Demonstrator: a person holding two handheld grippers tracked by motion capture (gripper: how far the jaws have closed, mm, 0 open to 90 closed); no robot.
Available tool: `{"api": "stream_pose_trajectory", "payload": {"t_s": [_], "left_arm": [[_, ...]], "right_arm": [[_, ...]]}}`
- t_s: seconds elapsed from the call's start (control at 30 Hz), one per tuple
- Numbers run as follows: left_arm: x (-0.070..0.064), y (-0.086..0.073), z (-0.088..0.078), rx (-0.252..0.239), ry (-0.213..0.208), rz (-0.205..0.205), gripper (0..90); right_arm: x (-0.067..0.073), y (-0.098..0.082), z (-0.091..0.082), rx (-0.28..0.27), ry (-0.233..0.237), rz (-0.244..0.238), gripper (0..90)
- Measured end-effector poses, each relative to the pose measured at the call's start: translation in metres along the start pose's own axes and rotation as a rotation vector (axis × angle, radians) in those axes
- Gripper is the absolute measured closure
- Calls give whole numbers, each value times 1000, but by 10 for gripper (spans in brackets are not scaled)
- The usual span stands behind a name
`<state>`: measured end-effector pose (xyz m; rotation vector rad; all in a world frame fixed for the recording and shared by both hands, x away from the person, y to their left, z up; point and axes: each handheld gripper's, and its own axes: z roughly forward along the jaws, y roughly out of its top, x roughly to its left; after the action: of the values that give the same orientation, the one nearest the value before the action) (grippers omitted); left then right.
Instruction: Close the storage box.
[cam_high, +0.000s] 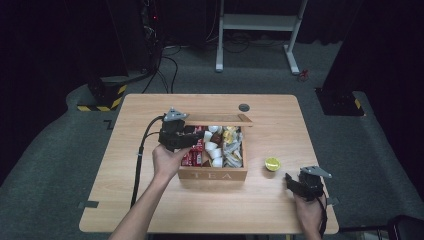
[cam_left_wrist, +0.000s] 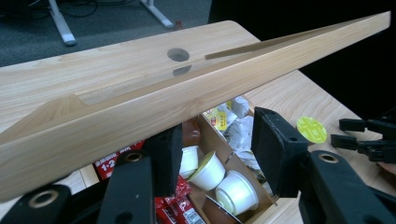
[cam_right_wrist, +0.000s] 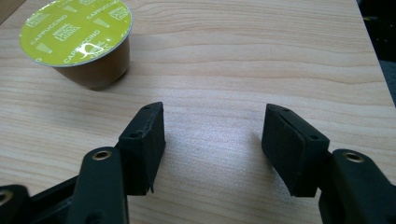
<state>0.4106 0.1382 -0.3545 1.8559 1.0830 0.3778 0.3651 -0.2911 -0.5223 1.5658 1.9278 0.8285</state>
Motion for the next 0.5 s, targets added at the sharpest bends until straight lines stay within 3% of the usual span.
{"api": "stream_pose_trajectory", "payload": {"t_s": [0.17, 0.5], "left_arm": [[0, 0, -3, 9, 1, 29, 542], [-1, 0, -1, 7, -10, 27, 550]], "right_arm": [[0, 1, 1, 2, 2, 2, 375], [1, 1, 1, 4, 2, 4, 367]]}}
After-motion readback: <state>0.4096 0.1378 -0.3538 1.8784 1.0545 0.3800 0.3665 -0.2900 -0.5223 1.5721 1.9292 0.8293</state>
